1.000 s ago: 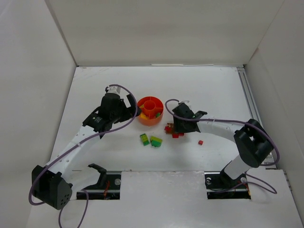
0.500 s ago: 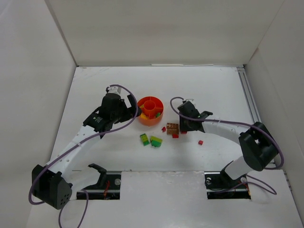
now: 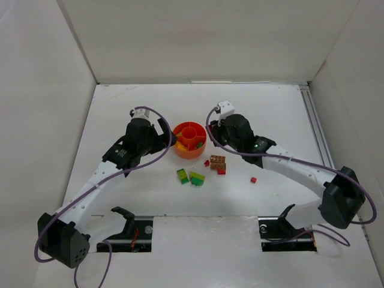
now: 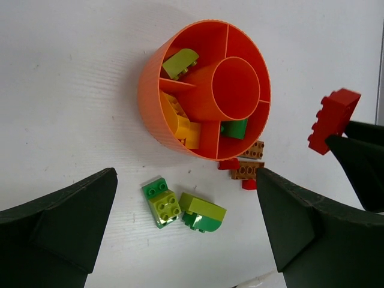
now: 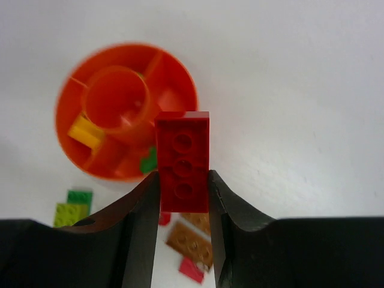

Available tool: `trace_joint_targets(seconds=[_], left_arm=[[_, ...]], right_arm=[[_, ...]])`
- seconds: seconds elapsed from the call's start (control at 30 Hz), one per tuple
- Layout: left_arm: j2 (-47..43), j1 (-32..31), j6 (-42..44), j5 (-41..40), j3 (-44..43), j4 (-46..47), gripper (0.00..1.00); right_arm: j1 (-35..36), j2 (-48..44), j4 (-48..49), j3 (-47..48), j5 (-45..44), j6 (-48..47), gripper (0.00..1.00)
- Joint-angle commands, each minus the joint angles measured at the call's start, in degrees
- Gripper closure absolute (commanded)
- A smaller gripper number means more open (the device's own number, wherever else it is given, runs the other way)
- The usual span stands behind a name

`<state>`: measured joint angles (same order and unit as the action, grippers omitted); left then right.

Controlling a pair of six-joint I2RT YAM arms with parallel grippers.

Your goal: Sort the legos into containers by color

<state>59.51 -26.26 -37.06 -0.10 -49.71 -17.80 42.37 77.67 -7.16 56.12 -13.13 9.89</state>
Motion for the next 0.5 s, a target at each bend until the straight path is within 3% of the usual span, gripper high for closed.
trace_joint_targets(seconds=[0.0,0.17,0.47], left_arm=[[-2.2,-0.19,-1.08,-2.71,-1.43,0.23,0.0],[-1.67,-0.19,-1.09,-3.94,-2.49,-1.7,0.0],[-1.67,-0.19,-1.61,-5.0,-2.49,-2.24,0.0]], right_arm=[[1.31,5.02,9.71,6.97,1.87,-6.98,0.74],[2.98,11.8,12.69,15.67,4.95,-8.75,0.74],[5.27,17.87,13.75,20.17,4.69,-9.8,0.72]])
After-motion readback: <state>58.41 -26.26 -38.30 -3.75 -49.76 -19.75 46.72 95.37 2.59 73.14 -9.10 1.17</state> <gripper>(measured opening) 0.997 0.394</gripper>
